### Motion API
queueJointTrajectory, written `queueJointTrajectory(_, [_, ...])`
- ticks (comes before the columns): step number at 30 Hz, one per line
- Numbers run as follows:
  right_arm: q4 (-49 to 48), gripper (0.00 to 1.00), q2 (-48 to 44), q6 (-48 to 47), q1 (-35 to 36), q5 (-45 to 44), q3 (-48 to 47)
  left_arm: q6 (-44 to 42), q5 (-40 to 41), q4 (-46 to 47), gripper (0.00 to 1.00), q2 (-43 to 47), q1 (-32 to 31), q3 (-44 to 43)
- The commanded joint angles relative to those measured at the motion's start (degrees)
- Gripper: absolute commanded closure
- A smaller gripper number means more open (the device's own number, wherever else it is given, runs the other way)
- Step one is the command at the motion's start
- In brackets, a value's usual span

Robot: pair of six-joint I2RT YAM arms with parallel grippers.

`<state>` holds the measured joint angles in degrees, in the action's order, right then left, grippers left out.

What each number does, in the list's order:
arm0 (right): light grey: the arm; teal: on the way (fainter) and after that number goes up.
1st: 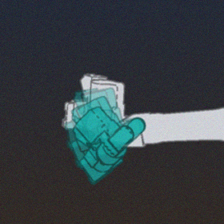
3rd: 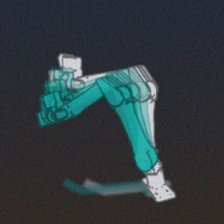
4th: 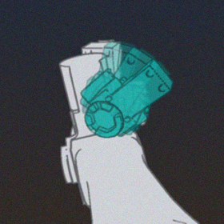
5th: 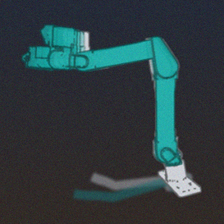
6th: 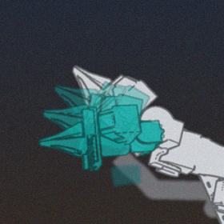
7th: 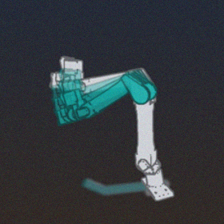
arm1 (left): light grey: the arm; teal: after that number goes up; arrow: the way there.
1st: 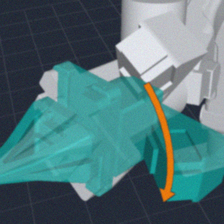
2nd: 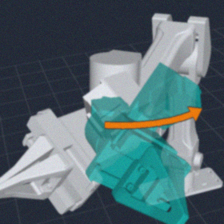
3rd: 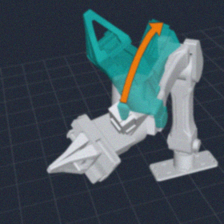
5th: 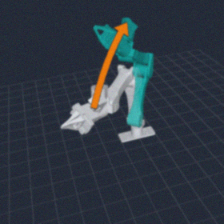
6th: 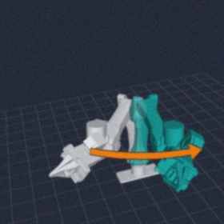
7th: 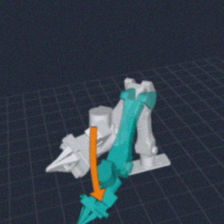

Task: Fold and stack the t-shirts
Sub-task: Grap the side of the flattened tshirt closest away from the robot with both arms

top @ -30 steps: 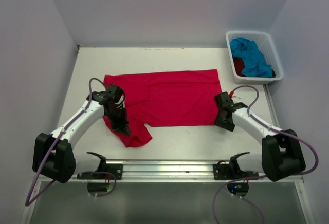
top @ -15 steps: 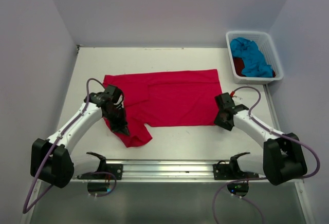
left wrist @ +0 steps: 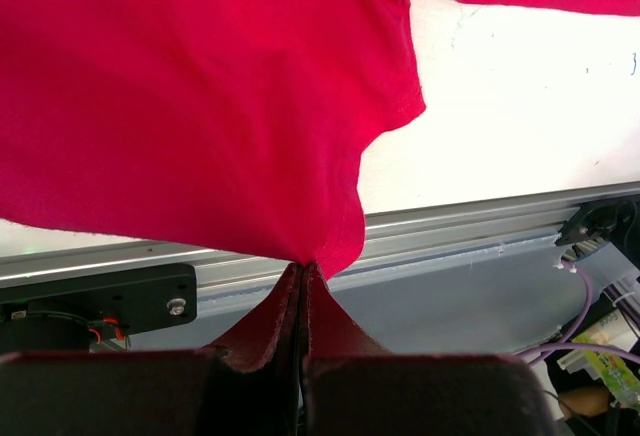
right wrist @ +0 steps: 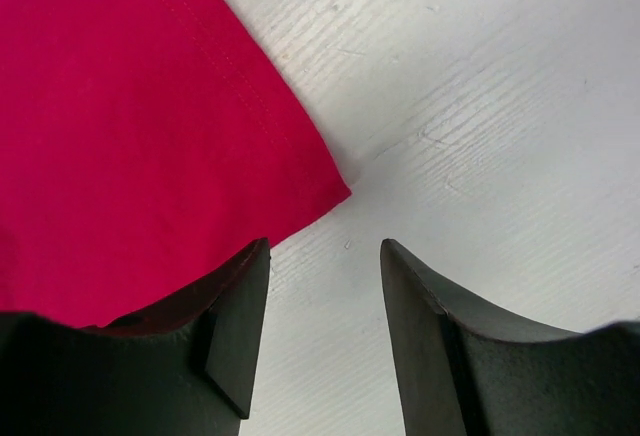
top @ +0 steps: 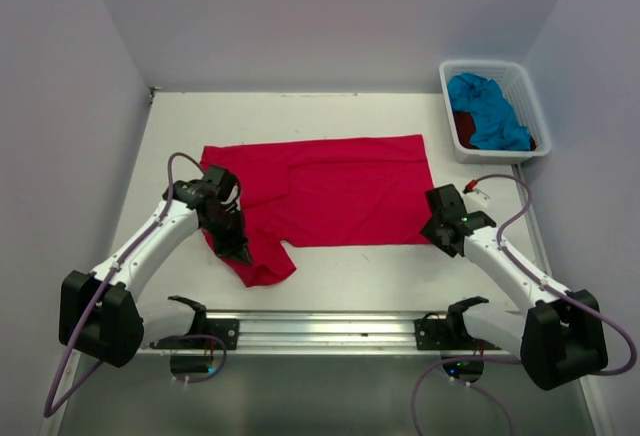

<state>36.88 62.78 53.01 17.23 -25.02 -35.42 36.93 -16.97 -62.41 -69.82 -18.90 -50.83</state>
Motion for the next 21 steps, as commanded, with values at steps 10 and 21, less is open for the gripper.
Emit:
queueJointTrajectory(10, [-2.0, 0.48, 2.1, 11.9, -0.7, -2.6, 2.7, 1.5, -2.2, -1.2, 1.00, 2.7, -0.4, 0.6])
queueJointTrajectory(21, [-5.5, 0.50, 7.3, 14.7, -1.3, -4.3, 2.8, 2.3, -2.6, -0.9, 1.00, 4.2, -0.4, 1.8])
